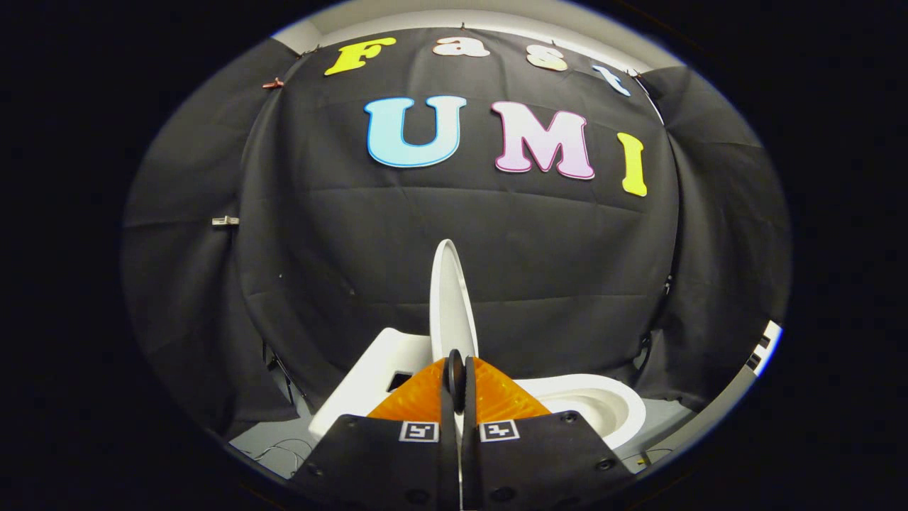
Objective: Open the toilet lid.
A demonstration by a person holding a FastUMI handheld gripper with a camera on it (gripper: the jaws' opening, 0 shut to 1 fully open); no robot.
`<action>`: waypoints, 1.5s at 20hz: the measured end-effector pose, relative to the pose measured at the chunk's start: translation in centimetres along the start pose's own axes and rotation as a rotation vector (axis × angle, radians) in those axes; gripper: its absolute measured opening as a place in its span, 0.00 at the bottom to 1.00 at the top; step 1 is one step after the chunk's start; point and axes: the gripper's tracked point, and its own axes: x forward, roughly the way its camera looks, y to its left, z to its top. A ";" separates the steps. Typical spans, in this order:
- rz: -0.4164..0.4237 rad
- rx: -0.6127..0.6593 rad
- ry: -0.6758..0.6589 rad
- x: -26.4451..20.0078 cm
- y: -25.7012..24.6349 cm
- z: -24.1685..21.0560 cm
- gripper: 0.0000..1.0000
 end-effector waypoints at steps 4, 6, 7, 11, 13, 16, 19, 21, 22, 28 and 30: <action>0.014 -0.010 0.009 0.1 1.0 -0.2 0.08; 0.010 -0.023 0.003 0.2 1.3 -0.1 0.08; 0.009 -0.026 -0.001 0.2 1.4 -0.2 0.08; 0.018 -0.022 0.004 0.2 1.8 -0.5 0.12; 0.033 -0.018 0.043 0.4 2.3 -1.4 0.17; 0.051 -0.043 0.025 0.3 2.7 -1.0 0.21; 0.065 -0.039 0.024 0.1 3.2 -0.9 0.36; 0.080 -0.047 0.024 -0.1 3.5 -0.7 0.54; 0.077 -0.043 0.030 -0.1 3.4 -0.7 0.67; 0.091 -0.037 0.041 0.0 2.8 -1.0 1.00; 0.103 -0.038 0.030 -0.4 2.9 -0.4 1.00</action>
